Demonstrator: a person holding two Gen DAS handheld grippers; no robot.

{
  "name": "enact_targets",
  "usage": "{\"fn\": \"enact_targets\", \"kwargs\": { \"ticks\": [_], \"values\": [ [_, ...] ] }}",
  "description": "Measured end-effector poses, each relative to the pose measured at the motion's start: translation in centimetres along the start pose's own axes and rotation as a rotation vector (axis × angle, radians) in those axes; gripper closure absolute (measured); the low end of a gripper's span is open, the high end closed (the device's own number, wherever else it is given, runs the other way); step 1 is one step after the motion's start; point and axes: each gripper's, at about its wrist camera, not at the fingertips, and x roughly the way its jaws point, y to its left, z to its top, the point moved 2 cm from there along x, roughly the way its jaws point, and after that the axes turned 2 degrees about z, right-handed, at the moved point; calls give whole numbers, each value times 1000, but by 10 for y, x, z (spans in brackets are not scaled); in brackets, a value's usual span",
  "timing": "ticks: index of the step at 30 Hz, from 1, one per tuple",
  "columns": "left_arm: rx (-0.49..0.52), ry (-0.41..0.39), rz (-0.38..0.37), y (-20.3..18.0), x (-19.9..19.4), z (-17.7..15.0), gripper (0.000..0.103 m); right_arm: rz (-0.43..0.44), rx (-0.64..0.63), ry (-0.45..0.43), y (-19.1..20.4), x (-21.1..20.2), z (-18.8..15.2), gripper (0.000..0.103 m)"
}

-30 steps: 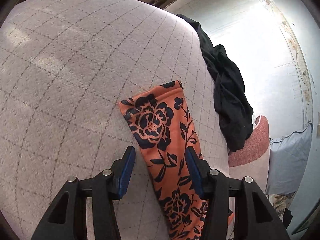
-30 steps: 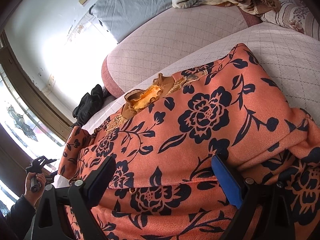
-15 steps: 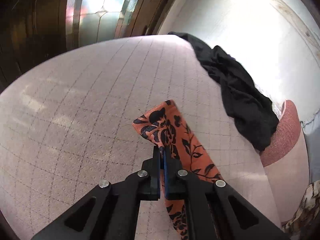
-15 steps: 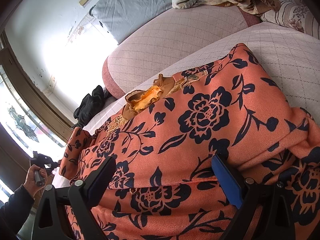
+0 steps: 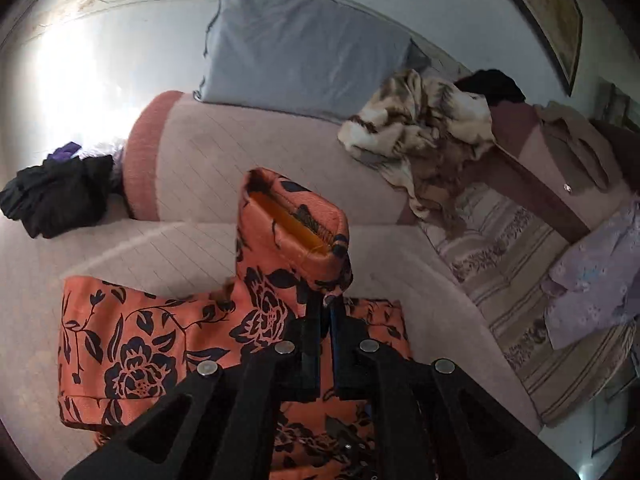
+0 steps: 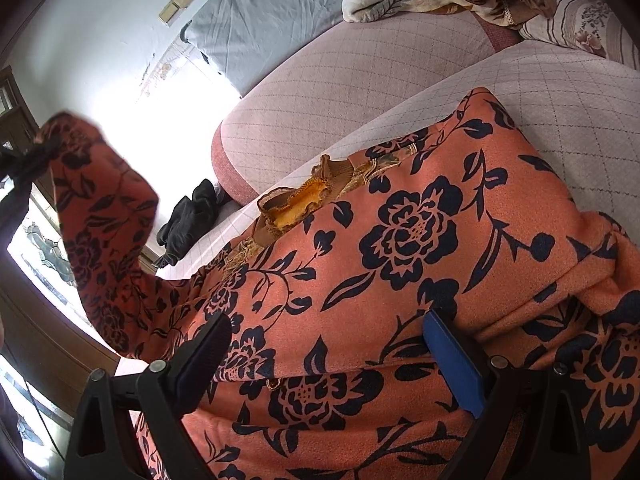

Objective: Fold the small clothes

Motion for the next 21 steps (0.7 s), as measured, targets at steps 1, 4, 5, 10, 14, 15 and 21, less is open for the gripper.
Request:
{"fn": "enact_targets", "kwargs": {
  "ticks": [1,4,5,10,14,15,21],
  "values": [
    [23,75,-20,-12,19,-14,94,3,2,-2,0,-1,0,5],
    [54,231,67,-4,49,-55,80,20,14,-10,-3,-3,0,5],
    [43,228,91,9,46,-62,79,27,19,-12,-4,-4,1,5],
    [-110,75,284,105,-7,-83,39,29,23,-12,-6,-6,1,5],
    [-222,116,419,177,-17,-112,37,46,42,-12,-9,-7,4,5],
    [-248,125,425,191,-19,-121,37,56,55,-13,-11,-8,6,5],
    [-337,121,397,226,-19,-139,37,94,356,-36,-31,-23,27,6]
  ]
}}
